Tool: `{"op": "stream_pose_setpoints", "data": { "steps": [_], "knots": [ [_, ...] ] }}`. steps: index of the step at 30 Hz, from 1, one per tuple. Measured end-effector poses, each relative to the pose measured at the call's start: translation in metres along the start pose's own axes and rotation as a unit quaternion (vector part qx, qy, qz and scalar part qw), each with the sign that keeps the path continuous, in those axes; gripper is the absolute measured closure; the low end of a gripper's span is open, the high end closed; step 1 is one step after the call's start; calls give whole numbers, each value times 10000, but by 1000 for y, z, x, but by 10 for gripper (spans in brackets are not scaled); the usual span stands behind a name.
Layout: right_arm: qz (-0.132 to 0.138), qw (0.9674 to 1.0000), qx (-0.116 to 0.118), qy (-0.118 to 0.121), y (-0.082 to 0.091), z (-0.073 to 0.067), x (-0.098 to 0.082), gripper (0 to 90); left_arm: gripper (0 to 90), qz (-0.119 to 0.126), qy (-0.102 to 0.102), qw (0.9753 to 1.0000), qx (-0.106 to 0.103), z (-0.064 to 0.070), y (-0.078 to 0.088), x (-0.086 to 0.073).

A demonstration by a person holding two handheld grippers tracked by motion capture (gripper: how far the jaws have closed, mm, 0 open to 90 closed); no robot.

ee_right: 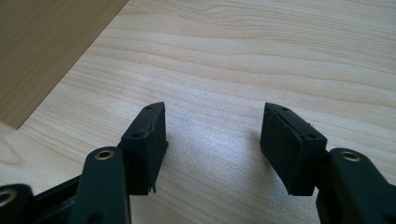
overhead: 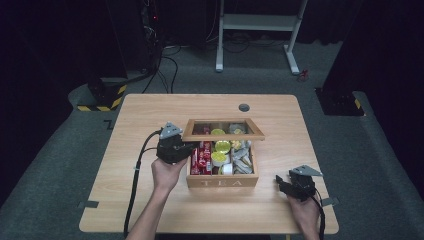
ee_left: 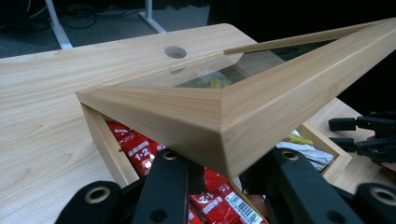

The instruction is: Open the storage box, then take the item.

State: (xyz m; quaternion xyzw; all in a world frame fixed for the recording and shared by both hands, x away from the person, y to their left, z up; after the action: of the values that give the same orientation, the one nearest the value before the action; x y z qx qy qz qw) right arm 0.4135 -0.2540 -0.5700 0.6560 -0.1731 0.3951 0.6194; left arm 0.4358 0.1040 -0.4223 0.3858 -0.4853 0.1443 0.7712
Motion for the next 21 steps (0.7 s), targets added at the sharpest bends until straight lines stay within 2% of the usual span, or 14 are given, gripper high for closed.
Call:
{"op": "stream_pose_setpoints", "data": {
  "steps": [21],
  "knots": [
    [-8, 10000, 15, 25, 0, 0, 0, 395, 716, -18, -51, 10000, 2, -3, -4, 5]
  ]
}}
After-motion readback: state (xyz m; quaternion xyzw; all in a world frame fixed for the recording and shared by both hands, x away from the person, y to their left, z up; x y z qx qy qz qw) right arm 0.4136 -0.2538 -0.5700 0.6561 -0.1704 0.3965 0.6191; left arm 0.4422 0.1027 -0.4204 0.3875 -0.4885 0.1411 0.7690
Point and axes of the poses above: each handheld gripper's, and its own axes: y roughly backward along the jaws, x roughly out of its top, z roughly to its right, the point moved 7 cm from there along -y, roughly forward along the jaws, and after that the axes turned 6 degrees about -x, right-handed, at the moved point
